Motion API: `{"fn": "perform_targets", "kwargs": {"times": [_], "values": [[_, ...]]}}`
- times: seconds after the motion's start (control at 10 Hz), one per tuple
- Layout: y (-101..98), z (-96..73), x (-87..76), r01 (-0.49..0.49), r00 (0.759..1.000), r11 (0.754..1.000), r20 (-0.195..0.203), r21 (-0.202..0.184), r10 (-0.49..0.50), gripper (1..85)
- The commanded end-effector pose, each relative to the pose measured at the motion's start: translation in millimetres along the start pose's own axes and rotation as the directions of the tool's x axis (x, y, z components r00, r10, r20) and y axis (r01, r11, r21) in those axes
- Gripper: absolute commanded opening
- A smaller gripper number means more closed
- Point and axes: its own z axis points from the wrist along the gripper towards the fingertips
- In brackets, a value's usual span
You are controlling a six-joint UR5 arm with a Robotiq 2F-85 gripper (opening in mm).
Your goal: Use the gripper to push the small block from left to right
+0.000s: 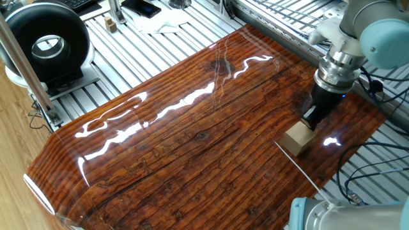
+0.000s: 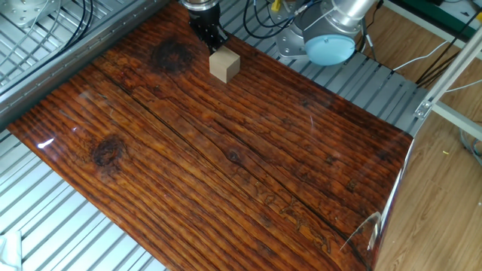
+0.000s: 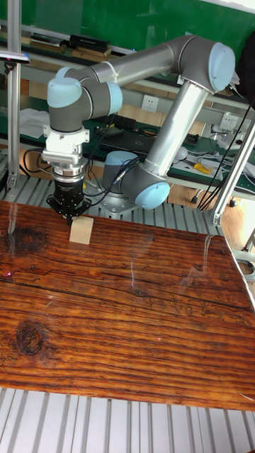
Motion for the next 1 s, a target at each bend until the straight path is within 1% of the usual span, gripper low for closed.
{"fn": "perform_targets", "kwargs": {"times": [0.0,0.4,0.6,0.9], "values": [[13.2,-0.1,-4.9,-0.013,1.000,1.000,0.014,-0.017,0.013,1.0],[27.2,0.5,-7.3,-0.026,0.999,0.999,0.022,-0.028,0.027,1.0],[30.1,0.0,-7.2,-0.028,0.999,0.999,0.023,-0.032,0.028,1.0],[38.7,-0.9,-9.0,-0.037,0.999,0.998,0.030,-0.058,0.039,1.0]]}}
